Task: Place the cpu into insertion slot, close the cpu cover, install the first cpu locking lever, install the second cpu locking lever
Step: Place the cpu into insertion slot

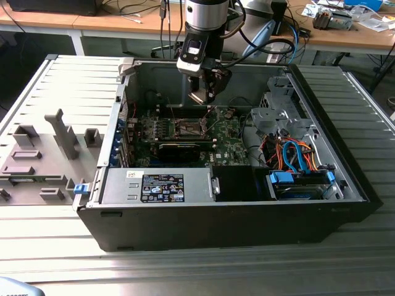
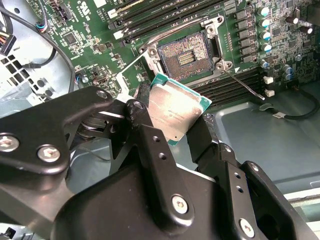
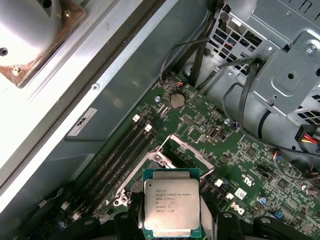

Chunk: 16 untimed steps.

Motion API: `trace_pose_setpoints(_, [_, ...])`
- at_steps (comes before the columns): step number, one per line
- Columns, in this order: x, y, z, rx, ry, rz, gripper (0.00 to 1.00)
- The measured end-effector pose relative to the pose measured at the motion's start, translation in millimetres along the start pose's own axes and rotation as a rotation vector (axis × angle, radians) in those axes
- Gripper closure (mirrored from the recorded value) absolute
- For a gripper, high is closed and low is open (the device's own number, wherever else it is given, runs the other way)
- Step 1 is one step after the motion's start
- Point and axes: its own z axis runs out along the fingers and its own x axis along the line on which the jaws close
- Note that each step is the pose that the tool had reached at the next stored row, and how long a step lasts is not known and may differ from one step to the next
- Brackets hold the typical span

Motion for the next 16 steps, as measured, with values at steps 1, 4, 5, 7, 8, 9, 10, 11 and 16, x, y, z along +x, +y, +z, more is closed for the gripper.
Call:
trace_pose_setpoints(1, [0.0, 0.0, 0.0, 0.0000, 0.0000, 0.001, 0.46])
trace_pose_setpoints(4, [0.0, 0.0, 0.0, -0.0001, -0.0004, 0.004, 0.46])
trace_pose_setpoints(5, [0.0, 0.0, 0.0, -0.0001, -0.0004, 0.005, 0.46])
trace_pose_setpoints(7, [0.0, 0.0, 0.0, -0.0001, -0.0006, 0.007, 0.46])
trace_pose_setpoints(8, [0.0, 0.0, 0.0, -0.0002, -0.0007, 0.007, 0.46])
trace_pose_setpoints(9, [0.0, 0.0, 0.0, -0.0002, -0.0008, 0.008, 0.46])
trace_pose_setpoints(10, [0.0, 0.0, 0.0, -0.0002, -0.0009, 0.009, 0.46])
trace_pose_setpoints(11, [0.0, 0.0, 0.0, -0.0002, -0.0009, 0.010, 0.46])
trace_pose_setpoints(16, [0.0, 0.0, 0.0, -0.0003, -0.0014, 0.015, 0.46])
